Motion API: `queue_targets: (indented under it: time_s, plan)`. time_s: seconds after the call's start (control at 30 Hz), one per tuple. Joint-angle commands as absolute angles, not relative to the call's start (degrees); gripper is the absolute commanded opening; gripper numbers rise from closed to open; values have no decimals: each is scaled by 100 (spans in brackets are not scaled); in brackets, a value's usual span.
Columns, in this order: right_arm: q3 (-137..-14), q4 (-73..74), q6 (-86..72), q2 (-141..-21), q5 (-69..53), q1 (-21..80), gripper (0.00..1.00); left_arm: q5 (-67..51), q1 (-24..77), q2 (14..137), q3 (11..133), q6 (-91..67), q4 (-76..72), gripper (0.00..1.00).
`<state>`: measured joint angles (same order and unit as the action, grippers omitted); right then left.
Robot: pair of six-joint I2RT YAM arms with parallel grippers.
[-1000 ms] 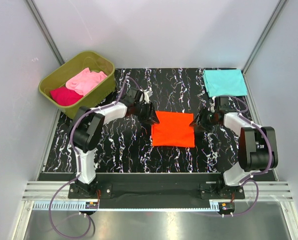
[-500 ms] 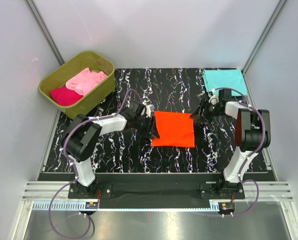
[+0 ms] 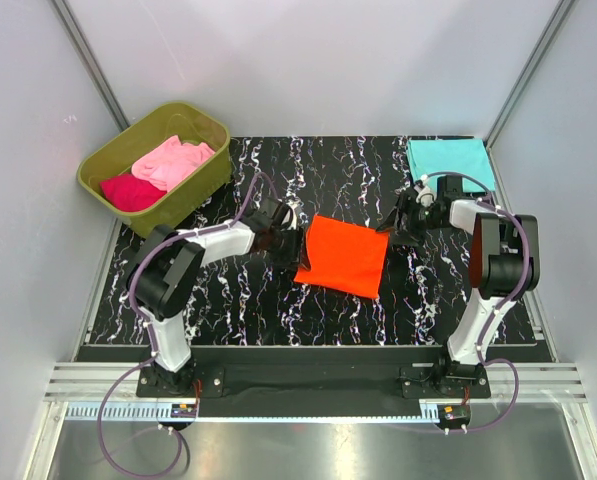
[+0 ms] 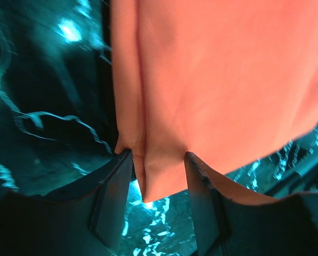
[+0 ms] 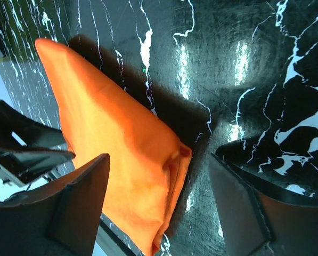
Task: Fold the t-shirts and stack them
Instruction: Fold the tshirt
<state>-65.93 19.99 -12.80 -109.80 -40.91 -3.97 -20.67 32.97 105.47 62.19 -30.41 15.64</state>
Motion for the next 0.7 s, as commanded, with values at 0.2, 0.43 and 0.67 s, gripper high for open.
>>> queue_targets:
  time_s: [0.2,0.43,0.67]
  plan:
    - [-6627,1978,-1160,-11145,-4281,-247,82,-1354,3146,10775,6636,-2742,2136,52]
    - [-6390,1942,-1318,-10987,-4096,-202,82,-1380,3155,10811,6618,-2760,2145,52]
    - [-6354,1925,-1371,-10951,-3727,-88,83,-1388,3146,10802,6592,-2733,2136,52]
